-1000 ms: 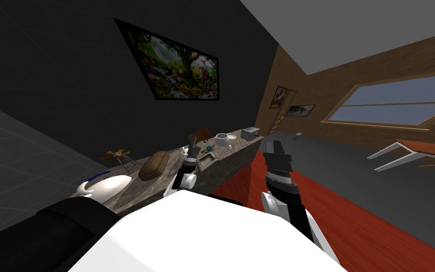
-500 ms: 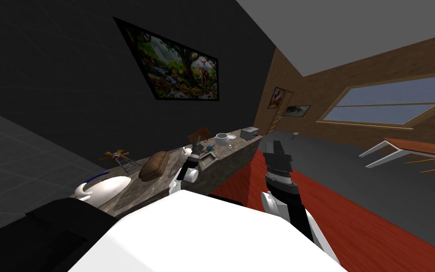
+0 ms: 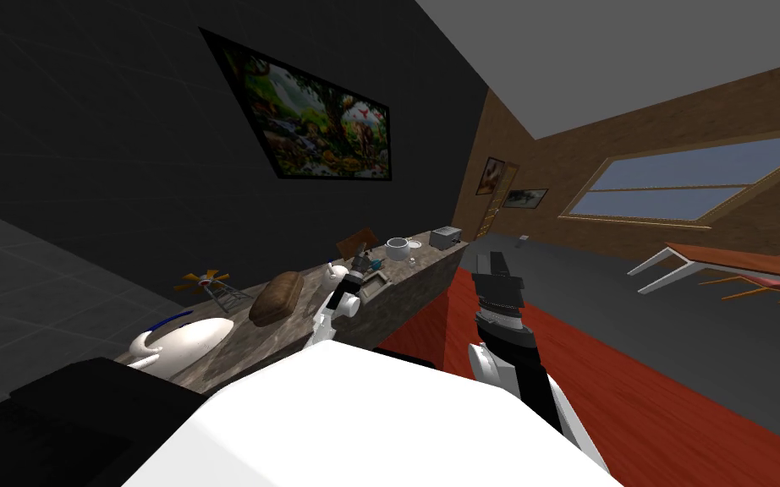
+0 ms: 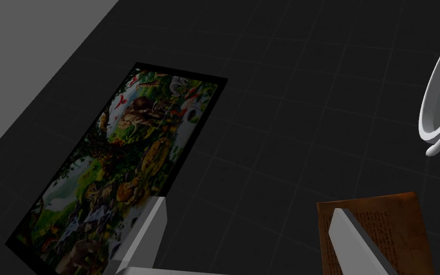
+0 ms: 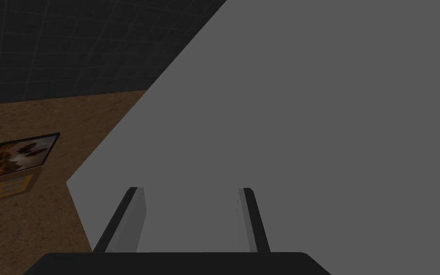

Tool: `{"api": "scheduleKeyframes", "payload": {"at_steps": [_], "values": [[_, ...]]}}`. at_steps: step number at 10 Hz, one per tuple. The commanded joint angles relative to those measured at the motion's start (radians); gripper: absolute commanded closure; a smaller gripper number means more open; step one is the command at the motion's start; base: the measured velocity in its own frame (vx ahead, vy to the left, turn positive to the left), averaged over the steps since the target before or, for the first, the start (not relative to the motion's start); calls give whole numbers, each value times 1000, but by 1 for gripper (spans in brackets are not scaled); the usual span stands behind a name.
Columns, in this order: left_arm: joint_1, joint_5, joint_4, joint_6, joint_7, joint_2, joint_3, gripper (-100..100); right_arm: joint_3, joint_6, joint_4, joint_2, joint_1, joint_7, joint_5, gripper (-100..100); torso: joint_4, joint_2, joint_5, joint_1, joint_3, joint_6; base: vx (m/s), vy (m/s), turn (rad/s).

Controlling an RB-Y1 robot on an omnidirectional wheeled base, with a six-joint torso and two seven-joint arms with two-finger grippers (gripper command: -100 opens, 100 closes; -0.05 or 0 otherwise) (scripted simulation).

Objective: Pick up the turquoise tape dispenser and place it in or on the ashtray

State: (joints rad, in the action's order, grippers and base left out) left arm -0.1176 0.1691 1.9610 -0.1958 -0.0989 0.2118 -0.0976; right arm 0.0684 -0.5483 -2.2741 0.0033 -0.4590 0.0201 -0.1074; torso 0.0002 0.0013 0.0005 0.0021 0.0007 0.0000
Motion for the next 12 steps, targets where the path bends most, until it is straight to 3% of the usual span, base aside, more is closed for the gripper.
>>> {"api": "scheduleKeyframes", "payload": {"at_steps": [1,2,3,4,5,6,7,8,9,12], "values": [[48,10,-28,30,-21,12,1,-100,0,0,0,0,0,0,0,0,0,0,0,0,0,0,-31,30,-37],[78,24,-68,69,-55,27,-4,-100,0,0,0,0,0,0,0,0,0,0,0,0,0,0,-42,29,-80],[105,24,-72,77,-55,27,-4,-100,0,0,0,0,0,0,0,0,0,0,0,0,0,0,-33,25,-35],[143,38,-118,113,-90,41,-10,-100,0,0,0,0,0,0,0,0,0,0,0,0,0,0,-37,27,-53],[163,38,-118,125,-90,41,-10,-100,0,0,0,0,0,0,0,0,0,0,0,0,0,0,-32,21,-40],[199,53,-162,162,-124,56,-15,-100,0,0,0,0,0,0,0,0,0,0,0,-1,0,0,-33,23,-70],[221,53,-166,175,-124,56,-15,-100,0,0,0,0,0,0,0,0,0,0,0,-1,0,0,-29,20,-35],[254,68,-203,216,-159,71,-19,-100,0,0,0,0,0,0,0,0,0,0,0,-1,0,0,-34,20,-71],[280,68,-216,225,-159,71,-19,-100,0,0,0,0,0,0,0,0,0,0,0,-1,0,0,-26,18,-36],[374,96,-302,319,-227,102,-25,-100,0,0,0,0,0,0,0,0,0,0,0,-1,0,0,-27,11,-46]]}}
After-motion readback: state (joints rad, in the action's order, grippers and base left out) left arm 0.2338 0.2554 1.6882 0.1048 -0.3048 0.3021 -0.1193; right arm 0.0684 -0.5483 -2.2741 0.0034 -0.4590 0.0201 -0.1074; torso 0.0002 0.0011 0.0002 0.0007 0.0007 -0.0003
